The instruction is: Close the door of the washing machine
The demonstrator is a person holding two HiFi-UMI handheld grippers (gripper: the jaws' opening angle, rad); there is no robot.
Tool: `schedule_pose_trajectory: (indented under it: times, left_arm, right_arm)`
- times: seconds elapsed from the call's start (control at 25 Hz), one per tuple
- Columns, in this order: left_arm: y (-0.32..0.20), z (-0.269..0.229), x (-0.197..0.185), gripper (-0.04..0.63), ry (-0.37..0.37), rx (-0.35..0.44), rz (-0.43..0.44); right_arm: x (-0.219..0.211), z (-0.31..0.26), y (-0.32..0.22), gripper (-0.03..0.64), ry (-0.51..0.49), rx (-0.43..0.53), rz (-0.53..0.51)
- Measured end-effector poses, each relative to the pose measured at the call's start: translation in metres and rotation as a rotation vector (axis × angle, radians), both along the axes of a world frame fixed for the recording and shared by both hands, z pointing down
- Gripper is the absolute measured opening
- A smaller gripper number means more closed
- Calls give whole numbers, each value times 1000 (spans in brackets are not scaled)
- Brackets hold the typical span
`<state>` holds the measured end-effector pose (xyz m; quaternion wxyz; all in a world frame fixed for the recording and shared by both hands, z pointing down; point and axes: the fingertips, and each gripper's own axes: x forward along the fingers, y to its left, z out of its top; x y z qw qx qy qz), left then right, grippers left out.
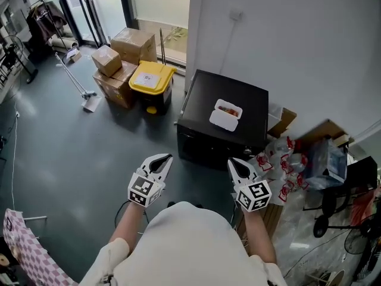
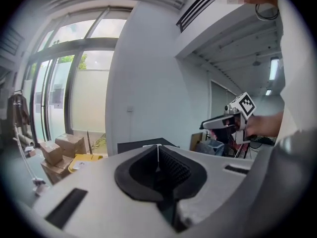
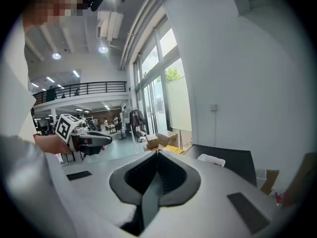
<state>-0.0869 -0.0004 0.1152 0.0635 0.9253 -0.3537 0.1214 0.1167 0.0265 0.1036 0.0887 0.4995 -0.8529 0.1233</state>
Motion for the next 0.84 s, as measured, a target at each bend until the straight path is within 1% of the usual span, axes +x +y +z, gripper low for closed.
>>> schedule_pose_trajectory:
  times: [0.24,0.44,0.84]
  left_arm:
    - [7,-4,13,13,2,-9,-17]
    - [13,4,23,12,-6,-22,-21]
    - [9,6,36,12,1,-29,-39]
  right_arm:
    - [10,-3,1,31,-29,-5,-11]
    - [13,3,3,31,-25,-4,-24]
    - [28,-1,-2,31,-45,15,-14]
